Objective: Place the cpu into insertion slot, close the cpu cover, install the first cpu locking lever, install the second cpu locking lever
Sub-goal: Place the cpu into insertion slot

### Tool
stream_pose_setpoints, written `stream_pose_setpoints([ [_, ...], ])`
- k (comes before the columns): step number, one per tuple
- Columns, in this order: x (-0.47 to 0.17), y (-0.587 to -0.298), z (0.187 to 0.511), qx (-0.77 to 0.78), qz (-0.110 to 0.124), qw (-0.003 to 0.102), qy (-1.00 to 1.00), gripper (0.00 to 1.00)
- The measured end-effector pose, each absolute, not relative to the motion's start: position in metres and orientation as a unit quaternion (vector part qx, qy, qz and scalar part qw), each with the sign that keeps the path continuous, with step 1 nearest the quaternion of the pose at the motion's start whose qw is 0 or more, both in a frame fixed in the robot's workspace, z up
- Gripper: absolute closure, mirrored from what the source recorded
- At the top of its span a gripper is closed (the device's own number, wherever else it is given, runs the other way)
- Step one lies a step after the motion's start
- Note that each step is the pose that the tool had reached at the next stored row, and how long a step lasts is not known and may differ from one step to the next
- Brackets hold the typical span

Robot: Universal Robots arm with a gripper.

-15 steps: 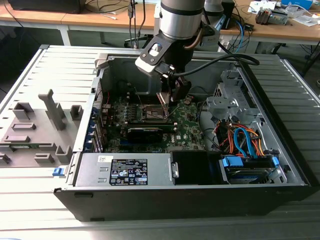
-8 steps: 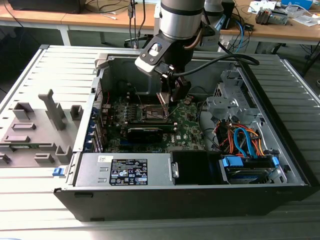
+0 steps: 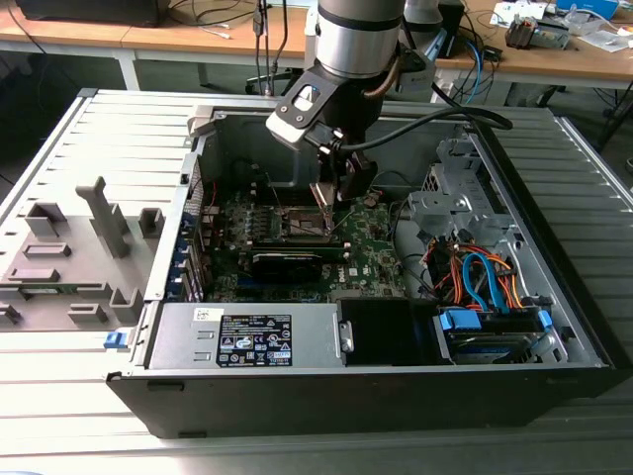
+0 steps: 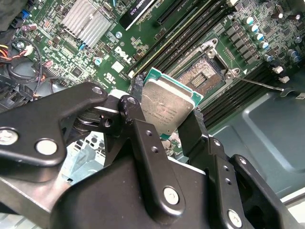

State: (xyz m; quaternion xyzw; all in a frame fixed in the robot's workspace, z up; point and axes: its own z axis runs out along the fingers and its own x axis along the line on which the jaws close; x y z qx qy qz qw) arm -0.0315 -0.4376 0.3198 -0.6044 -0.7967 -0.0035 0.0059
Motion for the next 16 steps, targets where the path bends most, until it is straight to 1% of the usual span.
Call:
stream_pose_setpoints([
  [16, -0.0315, -0.4376, 0.3195, -0.615, -0.004, 0.006, -0.788, 0.45],
])
